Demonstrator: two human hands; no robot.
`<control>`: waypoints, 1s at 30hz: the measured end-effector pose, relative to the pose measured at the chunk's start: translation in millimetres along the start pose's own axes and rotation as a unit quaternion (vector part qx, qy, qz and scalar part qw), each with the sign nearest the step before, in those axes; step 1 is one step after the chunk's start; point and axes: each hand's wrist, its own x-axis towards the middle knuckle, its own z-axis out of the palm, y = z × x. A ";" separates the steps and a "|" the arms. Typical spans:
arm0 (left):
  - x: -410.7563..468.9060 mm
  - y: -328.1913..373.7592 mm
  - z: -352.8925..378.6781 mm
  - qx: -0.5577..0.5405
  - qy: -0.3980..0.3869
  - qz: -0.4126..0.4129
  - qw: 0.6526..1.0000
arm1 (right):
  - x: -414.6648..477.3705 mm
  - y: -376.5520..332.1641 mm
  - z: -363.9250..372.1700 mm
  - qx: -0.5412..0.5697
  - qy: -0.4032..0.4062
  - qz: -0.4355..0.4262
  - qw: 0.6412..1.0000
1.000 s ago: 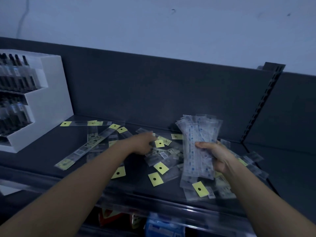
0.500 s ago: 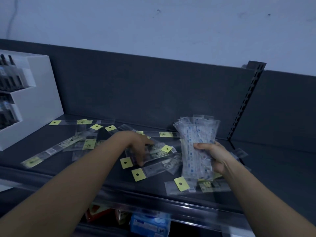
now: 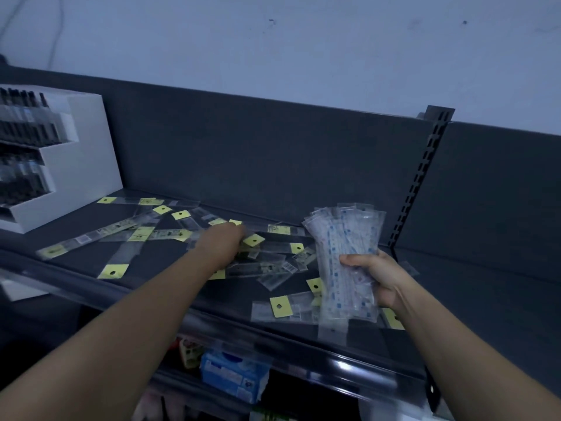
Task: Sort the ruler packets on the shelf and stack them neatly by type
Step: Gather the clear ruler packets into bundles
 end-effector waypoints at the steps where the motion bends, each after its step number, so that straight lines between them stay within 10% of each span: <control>1: -2.4 2.4 1.4 -0.003 0.019 -0.006 1.000 | -0.7 0.5 -2.5 -0.001 -0.003 0.002 1.000; 4: -11.9 17.3 4.4 -0.049 0.055 0.050 0.996 | -2.5 2.6 -8.9 -0.002 -0.008 0.009 1.000; 10: -20.0 46.6 4.4 -0.067 -0.119 0.091 0.986 | -5.3 6.2 -18.1 -0.003 -0.012 0.013 1.000; 23: -21.5 56.3 -20.0 0.150 0.068 0.160 0.973 | -8.5 -7.2 -36.4 0.037 0.029 -0.008 0.999; 30: -28.5 73.6 -9.8 -0.040 0.089 0.241 0.966 | -6.6 -6.9 -43.1 0.036 0.067 -0.005 0.997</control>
